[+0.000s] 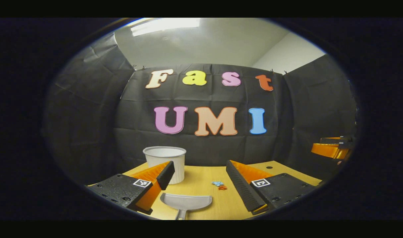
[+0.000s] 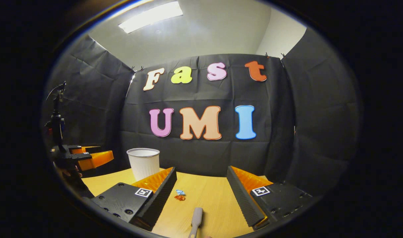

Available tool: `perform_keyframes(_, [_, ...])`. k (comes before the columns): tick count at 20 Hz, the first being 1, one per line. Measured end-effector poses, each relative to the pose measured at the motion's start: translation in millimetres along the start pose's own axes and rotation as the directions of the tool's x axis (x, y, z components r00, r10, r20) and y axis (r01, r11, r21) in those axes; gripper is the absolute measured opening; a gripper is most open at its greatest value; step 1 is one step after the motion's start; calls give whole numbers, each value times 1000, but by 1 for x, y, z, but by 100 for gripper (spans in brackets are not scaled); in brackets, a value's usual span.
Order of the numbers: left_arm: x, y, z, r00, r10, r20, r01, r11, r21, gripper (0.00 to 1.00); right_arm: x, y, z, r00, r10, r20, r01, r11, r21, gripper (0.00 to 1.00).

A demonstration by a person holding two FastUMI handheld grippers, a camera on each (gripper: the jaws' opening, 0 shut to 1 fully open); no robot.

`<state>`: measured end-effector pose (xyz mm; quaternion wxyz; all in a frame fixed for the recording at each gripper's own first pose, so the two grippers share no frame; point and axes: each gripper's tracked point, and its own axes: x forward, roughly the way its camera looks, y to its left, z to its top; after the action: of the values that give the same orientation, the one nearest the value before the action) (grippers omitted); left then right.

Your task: Pick up the small broom and dustpan from the desktop, sweep the trash into the dustpan with the broom, and then empty the trash into the garbage bin.

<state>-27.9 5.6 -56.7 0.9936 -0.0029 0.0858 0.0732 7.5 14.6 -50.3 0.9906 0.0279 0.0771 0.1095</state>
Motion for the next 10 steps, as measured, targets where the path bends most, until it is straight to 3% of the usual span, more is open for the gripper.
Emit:
perform_keyframes(2, [-3,0,-21,999,13,-51,-13,1000,1,94,4,-2,-14,1000,17,-22,-16,1000,14,93])
perform_keyframes(6, [-1,3,-82,975,-3,-222,-2,1000,-20,94,23,-4,-73,985,28,-172,-16,998,68,93])
perform_keyframes(10, [2,26,-150,914,1,-405,-14,999,-30,94,33,-2,-164,920,26,-391,25,992,127,93])
